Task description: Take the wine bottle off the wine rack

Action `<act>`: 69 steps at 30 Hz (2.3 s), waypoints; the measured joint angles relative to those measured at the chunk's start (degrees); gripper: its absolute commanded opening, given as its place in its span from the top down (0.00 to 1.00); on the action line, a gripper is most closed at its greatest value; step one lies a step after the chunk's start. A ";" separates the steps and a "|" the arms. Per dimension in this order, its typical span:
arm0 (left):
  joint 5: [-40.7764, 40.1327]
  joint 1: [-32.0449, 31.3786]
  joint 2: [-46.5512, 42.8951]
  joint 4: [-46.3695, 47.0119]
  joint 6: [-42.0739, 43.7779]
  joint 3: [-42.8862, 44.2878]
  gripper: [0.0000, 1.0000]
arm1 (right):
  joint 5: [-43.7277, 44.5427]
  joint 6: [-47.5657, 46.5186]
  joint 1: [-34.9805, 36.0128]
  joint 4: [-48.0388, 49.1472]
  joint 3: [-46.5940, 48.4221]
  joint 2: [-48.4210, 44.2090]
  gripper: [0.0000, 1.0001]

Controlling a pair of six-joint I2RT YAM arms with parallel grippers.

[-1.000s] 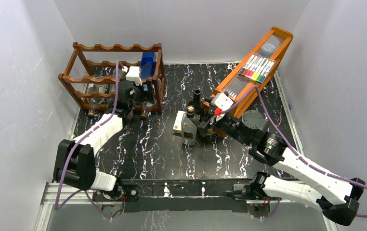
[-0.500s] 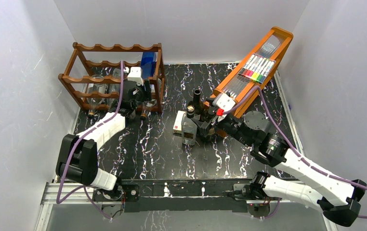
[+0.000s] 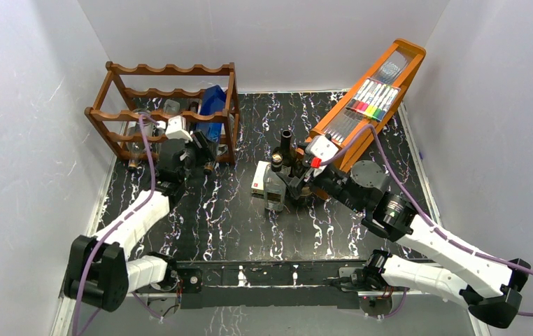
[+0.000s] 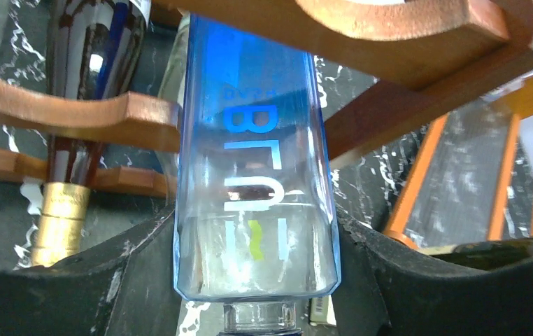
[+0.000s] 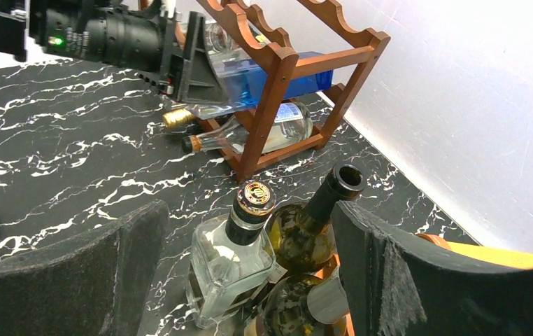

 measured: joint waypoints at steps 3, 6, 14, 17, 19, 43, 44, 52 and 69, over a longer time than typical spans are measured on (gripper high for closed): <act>1.18 0.33 -3.43 0.61 -2.97 -3.08 1.00 | 0.00 -0.17 0.00 0.15 0.00 0.50 0.02; 2.43 0.35 -6.58 -0.17 -5.11 -5.16 1.00 | -0.04 -0.37 0.00 0.15 0.00 1.46 0.02; 4.24 0.37 -14.88 -7.21 -8.04 -7.28 1.00 | -2.62 -3.21 0.00 -0.09 2.95 6.47 0.02; 4.44 0.37 -18.12 -12.15 -9.16 -7.10 1.00 | -5.46 -6.34 0.00 0.15 5.81 8.15 0.02; 4.46 0.37 -18.73 -15.10 -9.57 -6.10 1.00 | -7.08 -8.48 0.00 -0.55 6.88 10.49 0.02; 5.42 0.35 -23.28 -32.17 -9.01 -0.33 1.00 | -24.87 -62.88 -0.04 -6.23 35.45 50.95 0.02; 5.44 0.35 -23.28 -32.46 -8.98 -0.17 1.00 | -24.94 -63.80 -0.07 -6.60 36.46 52.24 0.02; 5.53 0.33 -23.78 -35.17 -7.98 1.16 1.00 | -26.64 -69.92 -0.52 -11.04 41.48 59.49 0.02; 5.60 0.33 -24.33 -39.47 -6.64 3.74 1.00 | -30.45 -74.12 -0.83 -11.08 42.23 63.49 0.02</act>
